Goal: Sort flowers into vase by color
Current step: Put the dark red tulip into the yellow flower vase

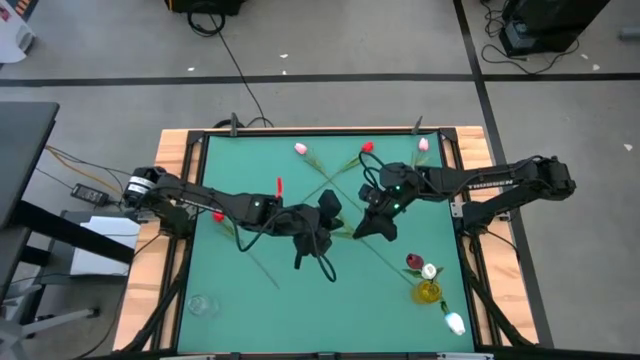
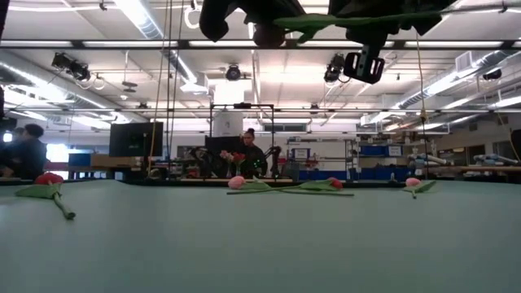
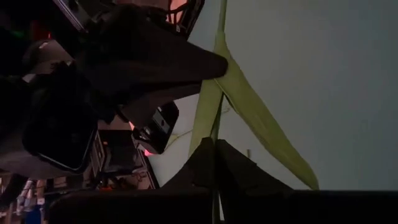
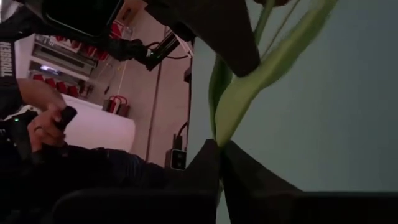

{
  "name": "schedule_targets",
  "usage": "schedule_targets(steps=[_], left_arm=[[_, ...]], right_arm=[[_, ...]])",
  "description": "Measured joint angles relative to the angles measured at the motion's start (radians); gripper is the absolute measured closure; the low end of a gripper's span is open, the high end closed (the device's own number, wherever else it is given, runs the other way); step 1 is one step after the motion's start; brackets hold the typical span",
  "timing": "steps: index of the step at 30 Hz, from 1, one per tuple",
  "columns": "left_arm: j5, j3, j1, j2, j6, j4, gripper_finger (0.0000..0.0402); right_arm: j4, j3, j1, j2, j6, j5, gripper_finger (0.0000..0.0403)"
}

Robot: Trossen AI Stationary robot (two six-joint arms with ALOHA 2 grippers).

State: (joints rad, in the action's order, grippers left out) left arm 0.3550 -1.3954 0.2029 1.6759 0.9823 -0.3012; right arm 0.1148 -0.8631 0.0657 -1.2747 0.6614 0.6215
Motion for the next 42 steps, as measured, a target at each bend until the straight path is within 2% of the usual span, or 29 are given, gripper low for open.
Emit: schedule_targets(steps=[2, 5, 10, 13, 17, 20, 25, 28, 31, 37, 39, 42], left_arm=[[-0.009, 0.000, 0.000, 0.002, -0.031, -0.001, 0.0379], [-0.032, 0.000, -0.010, 0.003, -0.182, 0.000, 0.0351], [-0.037, 0.000, -0.016, -0.014, -0.427, -0.001, 0.0284], [-0.032, 0.000, -0.013, -0.046, -0.570, 0.005, 0.0238], [-0.008, 0.001, -0.013, -0.110, -0.814, -0.021, 0.0191], [-0.005, 0.001, -0.019, -0.176, -0.983, -0.089, 0.0177], [0.000, 0.031, -0.025, -0.262, -1.202, -0.180, 0.0189], [0.012, 0.105, -0.009, -0.299, -1.285, -0.154, 0.0206], [0.018, 0.235, 0.010, -0.328, -1.359, -0.012, 0.0223], [0.024, 0.528, 0.044, -0.380, -1.601, 0.354, 0.0239], [0.032, 0.590, 0.056, -0.390, -1.687, 0.468, 0.0239], [0.043, 0.613, 0.072, -0.391, -1.728, 0.569, 0.0239]], right_arm=[[0.000, 0.000, -0.001, 0.000, 0.000, -0.007, 0.0384], [-0.014, 0.000, -0.007, 0.000, 0.011, -0.070, 0.0395], [-0.015, 0.000, -0.017, 0.000, 0.025, -0.119, 0.0397], [-0.009, 0.000, -0.026, 0.004, 0.040, -0.183, 0.0398], [0.009, 0.000, -0.037, 0.029, 0.032, -0.371, 0.0400], [0.039, 0.000, -0.051, 0.086, -0.019, -0.558, 0.0401], [0.137, 0.000, -0.094, 0.273, -0.119, -0.895, 0.0402], [0.211, 0.000, -0.125, 0.398, -0.179, -1.026, 0.0402], [0.277, -0.001, -0.162, 0.500, -0.237, -1.051, 0.0402], [0.429, -0.001, -0.287, 0.674, -0.399, -1.012, 0.0403], [0.473, -0.001, -0.329, 0.739, -0.406, -0.994, 0.0403], [0.525, -0.001, -0.384, 0.829, -0.359, -0.953, 0.0403]])
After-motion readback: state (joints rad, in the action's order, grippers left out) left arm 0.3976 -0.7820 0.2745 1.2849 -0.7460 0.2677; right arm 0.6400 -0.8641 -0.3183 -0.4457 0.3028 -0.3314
